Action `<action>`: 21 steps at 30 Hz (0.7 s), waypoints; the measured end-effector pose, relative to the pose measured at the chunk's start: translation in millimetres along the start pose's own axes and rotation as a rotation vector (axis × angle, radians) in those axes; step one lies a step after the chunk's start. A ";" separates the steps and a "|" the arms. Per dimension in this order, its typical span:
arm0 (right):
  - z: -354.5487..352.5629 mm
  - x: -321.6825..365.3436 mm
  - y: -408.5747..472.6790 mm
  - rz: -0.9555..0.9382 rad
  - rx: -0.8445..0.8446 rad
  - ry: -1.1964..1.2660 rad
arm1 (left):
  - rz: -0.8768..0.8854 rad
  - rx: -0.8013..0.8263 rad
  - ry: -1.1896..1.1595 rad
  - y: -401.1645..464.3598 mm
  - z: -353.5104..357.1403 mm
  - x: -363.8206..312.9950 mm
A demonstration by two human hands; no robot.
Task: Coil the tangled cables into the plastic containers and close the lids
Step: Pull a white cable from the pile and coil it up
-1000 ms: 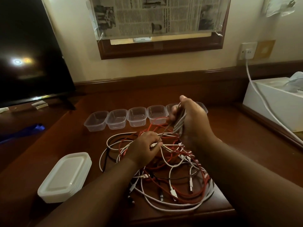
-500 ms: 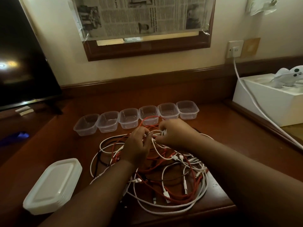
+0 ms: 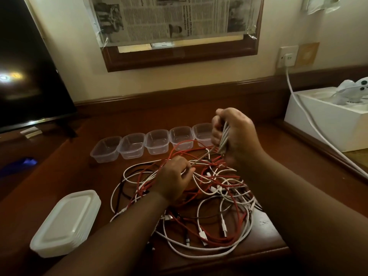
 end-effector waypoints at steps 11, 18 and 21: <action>-15.0 -30.8 3.9 -0.023 0.432 -1.478 | -0.019 -0.133 -0.133 13.4 -8.9 -5.4; 3.4 -17.3 -6.0 -0.073 0.283 -0.546 | -0.055 -0.089 -0.113 14.0 6.4 -15.7; 11.2 5.5 -6.4 -0.012 0.221 -0.015 | -0.047 -0.077 -0.087 13.9 6.7 -14.1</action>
Point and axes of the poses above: each hand's wrist, its own y-axis towards the middle knuckle, its own z-axis out of the palm, x = y × z, the point moved 1 cm from there along y, towards the middle knuckle, and after that the axes turned 1 degree about -x, right-handed, at the moved point
